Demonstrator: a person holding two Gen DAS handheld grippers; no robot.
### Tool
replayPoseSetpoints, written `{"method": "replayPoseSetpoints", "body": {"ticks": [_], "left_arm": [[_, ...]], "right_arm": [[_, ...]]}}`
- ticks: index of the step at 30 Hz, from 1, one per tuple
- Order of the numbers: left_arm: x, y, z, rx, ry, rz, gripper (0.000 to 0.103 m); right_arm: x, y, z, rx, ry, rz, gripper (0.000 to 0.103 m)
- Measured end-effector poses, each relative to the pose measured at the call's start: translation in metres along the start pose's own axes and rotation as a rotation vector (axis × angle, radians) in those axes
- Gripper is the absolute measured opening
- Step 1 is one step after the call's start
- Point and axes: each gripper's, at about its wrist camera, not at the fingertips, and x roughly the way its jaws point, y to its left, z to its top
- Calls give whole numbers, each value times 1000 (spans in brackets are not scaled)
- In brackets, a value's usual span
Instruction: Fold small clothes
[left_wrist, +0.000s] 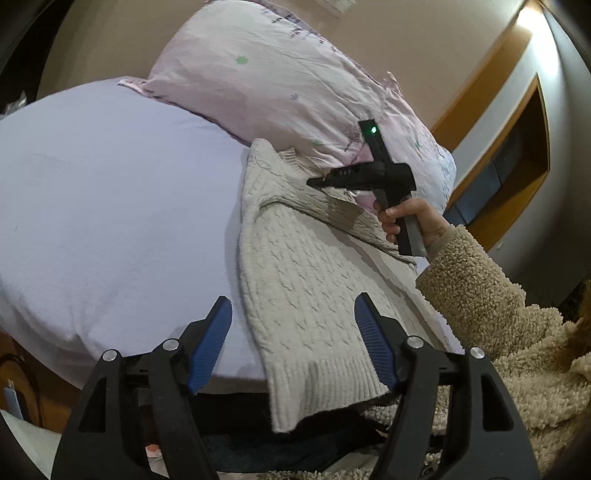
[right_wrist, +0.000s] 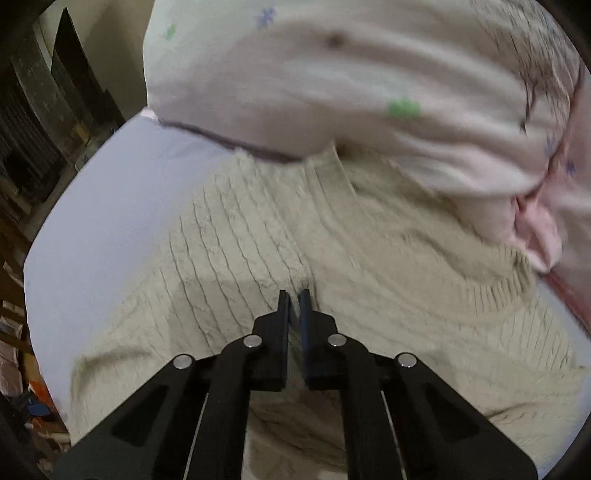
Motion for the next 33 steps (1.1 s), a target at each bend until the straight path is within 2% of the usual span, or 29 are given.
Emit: {"method": "replayPoseSetpoints", "body": {"ticks": [3,5,7,8,11,13,14,15,16,19,22,25,26,28,31,32,33], "left_arm": [[1,2,2,-11,-3,-6,69],[0,-1,1,-2,-10,-12,69],[-2,-2,-1,5,-11,-16,69],[-3,-3,-2,9,-11,-17,69],[-3,-2,-3,19,-2,-23,70],[-3,-1,-5,22,12,-27,73],[-4,0,-6,26,17,-23,78],[-5,0,-7,30,19,-19,81],[-7,0,-8,34,22,-13,86],[-14,0,-12,47,33,-21,90],[-17,3,-14,38,75,-55,90],[-15,3,-20,35,147,-71,90],[-13,3,-21,34,168,-75,90],[-5,2,-25,28,211,-71,90],[10,-1,-31,12,271,-62,90],[14,-3,-32,5,278,-65,89],[18,-3,-33,-9,281,-81,89]], "right_arm": [[-12,-1,15,87,-116,62,5],[-9,-1,19,103,-125,54,10],[-5,-2,14,92,-94,20,36],[-10,-6,6,90,-114,-3,39],[-39,-24,-20,117,-185,-58,40],[-68,-52,-49,187,-222,-43,40],[-82,-68,-65,221,-235,-32,41],[-100,-85,-84,262,-251,-26,49],[-116,-100,-102,302,-263,-22,63],[-169,-140,-174,402,-272,48,75],[-208,-157,-250,478,-242,170,78],[-228,-144,-326,564,-212,367,78],[-229,-133,-340,575,-204,401,78],[-232,-125,-364,611,-173,422,78],[-213,-115,-387,697,-68,387,76],[-204,-116,-391,731,-47,395,74],[-192,-119,-398,774,-39,444,69]]}}
